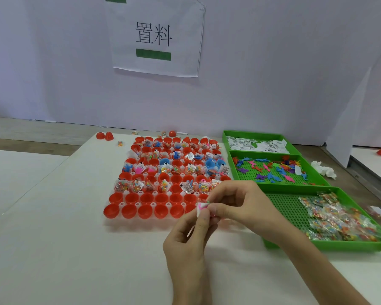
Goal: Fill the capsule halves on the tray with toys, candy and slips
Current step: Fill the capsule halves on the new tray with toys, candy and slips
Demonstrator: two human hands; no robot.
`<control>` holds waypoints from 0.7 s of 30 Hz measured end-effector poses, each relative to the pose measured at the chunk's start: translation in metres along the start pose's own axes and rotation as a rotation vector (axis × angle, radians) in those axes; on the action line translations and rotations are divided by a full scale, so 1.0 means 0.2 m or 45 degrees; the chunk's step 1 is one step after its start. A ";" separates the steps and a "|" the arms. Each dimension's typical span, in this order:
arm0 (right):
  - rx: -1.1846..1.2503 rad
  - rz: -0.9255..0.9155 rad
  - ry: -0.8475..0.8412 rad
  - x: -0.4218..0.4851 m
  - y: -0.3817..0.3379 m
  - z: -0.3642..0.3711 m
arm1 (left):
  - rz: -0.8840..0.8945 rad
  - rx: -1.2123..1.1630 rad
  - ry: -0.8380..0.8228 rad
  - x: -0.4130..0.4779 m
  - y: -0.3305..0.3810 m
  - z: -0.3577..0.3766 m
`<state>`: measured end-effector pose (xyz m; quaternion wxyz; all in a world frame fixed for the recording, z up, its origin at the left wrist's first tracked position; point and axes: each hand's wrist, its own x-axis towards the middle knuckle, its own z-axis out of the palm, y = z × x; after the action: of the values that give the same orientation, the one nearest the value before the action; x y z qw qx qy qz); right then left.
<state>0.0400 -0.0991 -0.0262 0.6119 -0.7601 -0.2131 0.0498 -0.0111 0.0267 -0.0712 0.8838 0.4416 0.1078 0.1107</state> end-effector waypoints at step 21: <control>-0.634 -0.185 0.240 0.22 -0.08 0.08 | -0.086 -0.279 0.135 0.01 0.03 -0.01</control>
<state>0.0704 -0.0652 -0.0071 0.4254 -0.8711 -0.2148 -0.1189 -0.0112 0.0322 -0.0675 0.9230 0.3321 0.1563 0.1152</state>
